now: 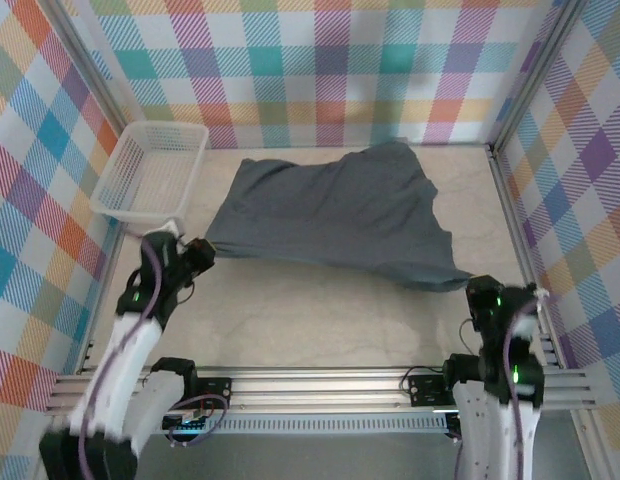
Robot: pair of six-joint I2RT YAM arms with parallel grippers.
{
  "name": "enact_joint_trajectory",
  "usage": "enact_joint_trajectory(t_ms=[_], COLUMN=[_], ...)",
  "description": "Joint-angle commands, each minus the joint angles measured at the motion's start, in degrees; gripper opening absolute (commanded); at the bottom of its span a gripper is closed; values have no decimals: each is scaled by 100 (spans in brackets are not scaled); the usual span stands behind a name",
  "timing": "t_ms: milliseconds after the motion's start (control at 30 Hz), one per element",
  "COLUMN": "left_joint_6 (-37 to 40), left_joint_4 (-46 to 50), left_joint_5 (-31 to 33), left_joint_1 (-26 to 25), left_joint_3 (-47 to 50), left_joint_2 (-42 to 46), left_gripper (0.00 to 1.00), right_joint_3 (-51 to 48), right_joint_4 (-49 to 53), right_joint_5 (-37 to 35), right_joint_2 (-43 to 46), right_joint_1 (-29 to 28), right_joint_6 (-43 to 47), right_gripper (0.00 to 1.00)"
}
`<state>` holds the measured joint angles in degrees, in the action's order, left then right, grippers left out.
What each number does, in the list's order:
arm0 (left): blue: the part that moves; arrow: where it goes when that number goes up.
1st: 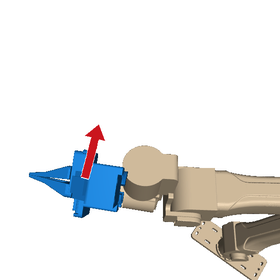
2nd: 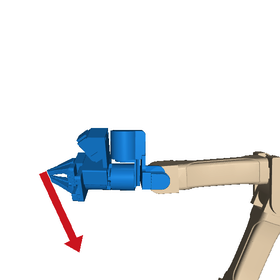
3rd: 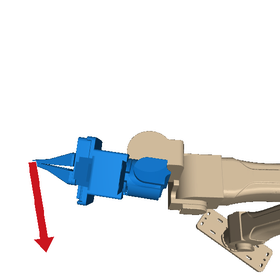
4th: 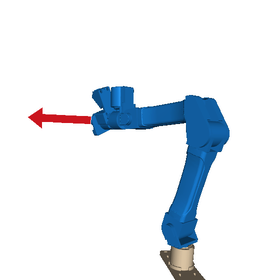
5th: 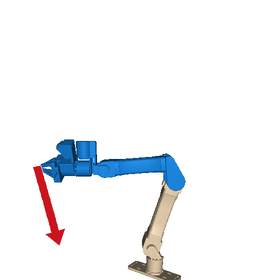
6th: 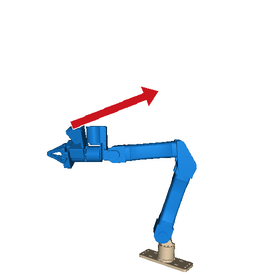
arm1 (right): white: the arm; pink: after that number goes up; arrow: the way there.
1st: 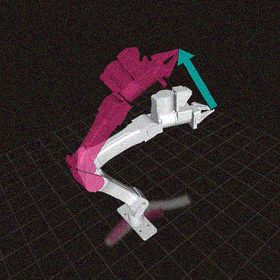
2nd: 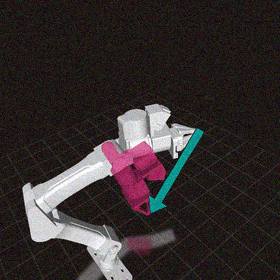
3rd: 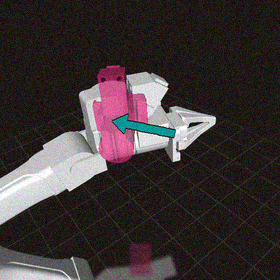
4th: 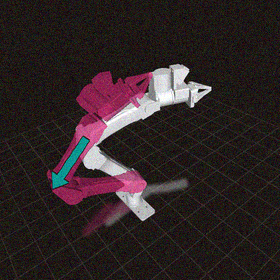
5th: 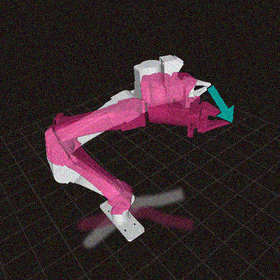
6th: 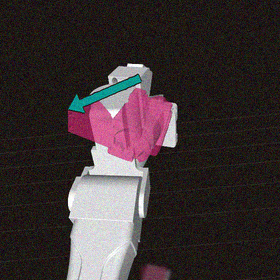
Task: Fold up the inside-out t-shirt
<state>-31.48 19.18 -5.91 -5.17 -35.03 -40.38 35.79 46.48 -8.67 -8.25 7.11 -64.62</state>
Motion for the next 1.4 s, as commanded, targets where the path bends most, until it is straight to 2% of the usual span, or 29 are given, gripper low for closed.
enact_joint_trajectory(t_ms=[0,33,67,133,233,333,400,467,567,667,767,833,933,1200,1367], left_joint_6=[-191,-231,-224,-40,280,638,783,1004,735,340,146,13,-234,-152,-298], left_joint_4=[164,-93,-370,-857,-1233,-1369,-1163,-772,422,1193,1648,1800,1893,1962,2099], left_joint_5=[589,682,732,592,-198,-676,-417,-187,495,1110,1476,1551,1552,1170,796], left_joint_1=[15,16,16,16,-15,-347,-634,-886,-977,-953,-862,-773,-574,-216,-31], left_joint_3=[617,777,844,719,63,-644,-1162,-1861,-3197,-4411,-5538,-6097,-6818,-9003,-10229], left_joint_2=[1528,1848,1978,1709,446,-909,-1750,-2863,-4591,-6058,-7289,-7931,-8753,-10422,-11162], left_gripper=[42,55,63,69,76,77,73,67,36,2,0,0,0,0,0], right_joint_3=[18,229,387,720,1279,1957,2565,2963,3417,4196,4993,5209,5445,6156,6174], right_joint_4=[75,-269,-800,-1459,-2005,-2061,-1598,-1439,-1575,-1426,-1214,-1318,-1500,-1569,-1069], right_joint_5=[-315,-132,105,336,541,1610,2284,2619,2577,2542,2590,2341,1989,1962,915], right_joint_2=[696,489,253,-270,-1408,-3178,-4510,-5772,-7194,-8547,-9749,-10292,-10902,-12028,-12042], right_joint_1=[18,14,17,15,17,17,-14,-149,-394,-593,-689,-696,-701,-696,-619], right_joint_6=[192,529,906,1413,2225,2725,2822,3085,3415,3713,3754,3607,3309,2799,2403], right_gripper=[44,53,57,62,65,63,60,54,44,27,7,0,0,0,0])
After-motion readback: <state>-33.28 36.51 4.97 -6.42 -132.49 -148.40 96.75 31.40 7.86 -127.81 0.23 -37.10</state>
